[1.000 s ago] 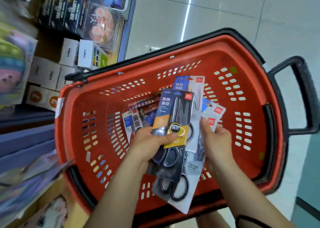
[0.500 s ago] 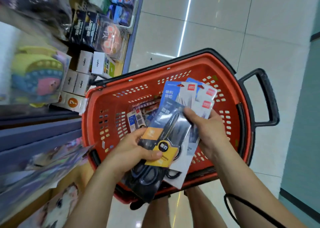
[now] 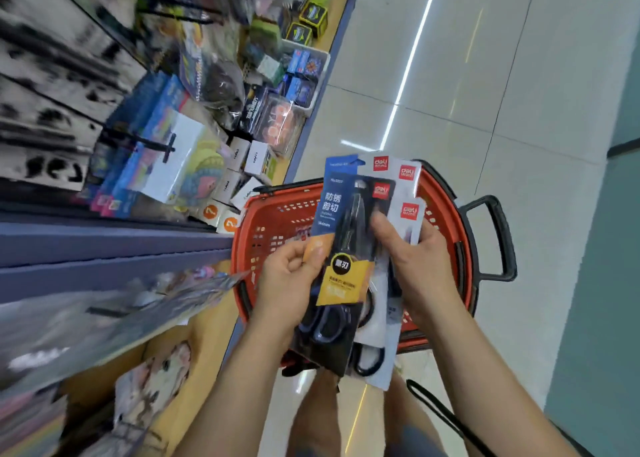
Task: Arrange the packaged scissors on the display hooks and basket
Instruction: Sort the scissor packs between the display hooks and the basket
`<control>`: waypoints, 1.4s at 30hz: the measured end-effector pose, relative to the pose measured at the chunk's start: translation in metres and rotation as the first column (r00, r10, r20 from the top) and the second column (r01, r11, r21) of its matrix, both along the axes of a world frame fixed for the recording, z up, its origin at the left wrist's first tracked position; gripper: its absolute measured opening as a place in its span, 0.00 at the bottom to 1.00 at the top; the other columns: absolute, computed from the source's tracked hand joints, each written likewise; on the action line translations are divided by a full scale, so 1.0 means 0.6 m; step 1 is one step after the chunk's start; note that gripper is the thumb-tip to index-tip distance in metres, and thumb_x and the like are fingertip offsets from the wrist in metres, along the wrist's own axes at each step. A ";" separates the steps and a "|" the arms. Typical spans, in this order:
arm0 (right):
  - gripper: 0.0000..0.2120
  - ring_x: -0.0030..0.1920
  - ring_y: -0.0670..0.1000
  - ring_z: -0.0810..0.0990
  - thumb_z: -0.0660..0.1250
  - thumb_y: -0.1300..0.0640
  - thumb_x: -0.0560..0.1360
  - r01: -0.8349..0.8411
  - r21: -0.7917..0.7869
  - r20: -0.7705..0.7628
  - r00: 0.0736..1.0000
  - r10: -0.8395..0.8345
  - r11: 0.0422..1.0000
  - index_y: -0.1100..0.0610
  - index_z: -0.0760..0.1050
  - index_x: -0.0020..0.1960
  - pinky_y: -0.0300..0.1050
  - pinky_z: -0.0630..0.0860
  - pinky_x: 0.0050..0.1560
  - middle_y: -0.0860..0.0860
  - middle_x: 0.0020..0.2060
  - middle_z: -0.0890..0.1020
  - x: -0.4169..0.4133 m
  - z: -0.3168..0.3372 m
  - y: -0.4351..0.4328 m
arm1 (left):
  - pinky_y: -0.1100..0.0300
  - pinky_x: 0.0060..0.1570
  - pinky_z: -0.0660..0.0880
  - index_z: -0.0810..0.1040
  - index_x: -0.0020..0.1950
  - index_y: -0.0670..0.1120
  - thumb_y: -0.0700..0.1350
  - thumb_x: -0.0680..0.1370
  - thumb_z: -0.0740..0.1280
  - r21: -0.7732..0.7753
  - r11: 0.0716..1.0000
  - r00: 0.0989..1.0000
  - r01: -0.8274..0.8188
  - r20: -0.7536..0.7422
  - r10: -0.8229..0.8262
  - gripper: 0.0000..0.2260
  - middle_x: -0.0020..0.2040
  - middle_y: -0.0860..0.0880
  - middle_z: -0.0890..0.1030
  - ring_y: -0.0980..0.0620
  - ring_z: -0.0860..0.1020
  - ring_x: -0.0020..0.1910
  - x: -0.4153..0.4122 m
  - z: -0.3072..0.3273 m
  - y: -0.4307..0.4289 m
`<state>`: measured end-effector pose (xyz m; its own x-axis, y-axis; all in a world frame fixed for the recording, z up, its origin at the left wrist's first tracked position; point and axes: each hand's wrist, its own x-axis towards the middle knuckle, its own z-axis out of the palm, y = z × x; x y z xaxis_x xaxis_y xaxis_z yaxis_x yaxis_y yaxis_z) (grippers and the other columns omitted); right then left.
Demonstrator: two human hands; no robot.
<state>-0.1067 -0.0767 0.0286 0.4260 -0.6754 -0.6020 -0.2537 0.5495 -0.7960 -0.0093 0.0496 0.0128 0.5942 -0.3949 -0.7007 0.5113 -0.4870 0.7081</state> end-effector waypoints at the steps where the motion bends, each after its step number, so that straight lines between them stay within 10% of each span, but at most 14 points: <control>1: 0.04 0.40 0.47 0.86 0.71 0.61 0.76 -0.041 0.018 0.037 0.999 0.040 0.999 0.57 0.81 0.50 0.37 0.79 0.36 0.49 0.42 0.88 0.000 0.024 0.000 | 0.59 0.38 0.77 0.81 0.45 0.45 0.43 0.79 0.67 -0.007 0.999 0.999 -0.049 0.016 0.050 0.05 0.38 0.48 0.86 0.53 0.82 0.37 -0.001 0.025 -0.006; 9: 0.07 0.42 0.47 0.86 0.67 0.53 0.79 -0.244 -0.078 0.146 0.956 0.253 0.967 0.54 0.81 0.50 0.42 0.80 0.42 0.48 0.41 0.87 0.013 0.243 -0.026 | 0.36 0.51 0.76 0.81 0.42 0.44 0.56 0.74 0.71 -0.127 0.940 0.914 -0.316 0.226 0.338 0.14 0.43 0.38 0.84 0.45 0.80 0.42 -0.032 0.263 -0.033; 17: 0.06 0.52 0.53 0.85 0.70 0.53 0.77 -0.301 -0.185 0.313 0.884 0.347 0.935 0.54 0.83 0.51 0.57 0.79 0.59 0.51 0.48 0.87 0.012 0.484 0.010 | 0.44 0.49 0.78 0.80 0.43 0.46 0.46 0.80 0.68 -0.313 0.783 0.674 -0.538 0.397 0.622 0.07 0.41 0.47 0.85 0.50 0.81 0.40 -0.059 0.531 0.015; 21: 0.03 0.41 0.42 0.85 0.70 0.59 0.76 -0.420 -0.337 0.389 0.753 0.531 0.843 0.53 0.81 0.48 0.36 0.79 0.42 0.43 0.38 0.87 -0.005 0.579 0.061 | 0.38 0.48 0.77 0.79 0.44 0.47 0.51 0.79 0.68 -0.314 0.763 0.565 -0.566 0.526 0.636 0.09 0.41 0.41 0.84 0.41 0.82 0.41 -0.092 0.615 0.073; 26: 0.04 0.50 0.44 0.85 0.70 0.54 0.77 -0.481 -0.475 0.375 0.647 0.664 0.737 0.46 0.82 0.48 0.46 0.79 0.54 0.41 0.45 0.87 -0.002 0.642 0.117 | 0.54 0.37 0.72 0.75 0.43 0.48 0.49 0.80 0.66 -0.432 0.640 0.316 -0.636 0.611 0.726 0.08 0.35 0.43 0.81 0.52 0.75 0.35 -0.126 0.695 0.189; 37: 0.10 0.40 0.28 0.79 0.66 0.57 0.79 -0.678 -0.632 0.327 0.203 0.923 0.374 0.43 0.78 0.44 0.23 0.71 0.40 0.29 0.34 0.82 -0.042 0.727 0.384 | 0.59 0.39 0.74 0.72 0.45 0.49 0.41 0.81 0.65 -0.621 0.299 -0.037 -0.725 0.469 0.882 0.06 0.40 0.48 0.80 0.54 0.77 0.38 -0.243 0.739 0.426; 42: 0.16 0.46 0.44 0.86 0.80 0.54 0.63 -0.756 -0.632 0.297 -0.034 0.954 0.170 0.52 0.81 0.48 0.42 0.81 0.48 0.44 0.43 0.87 -0.099 0.733 0.510 | 0.56 0.39 0.77 0.72 0.49 0.47 0.43 0.81 0.66 -0.655 0.212 -0.145 -0.726 0.447 0.883 0.03 0.41 0.48 0.82 0.53 0.79 0.39 -0.324 0.760 0.546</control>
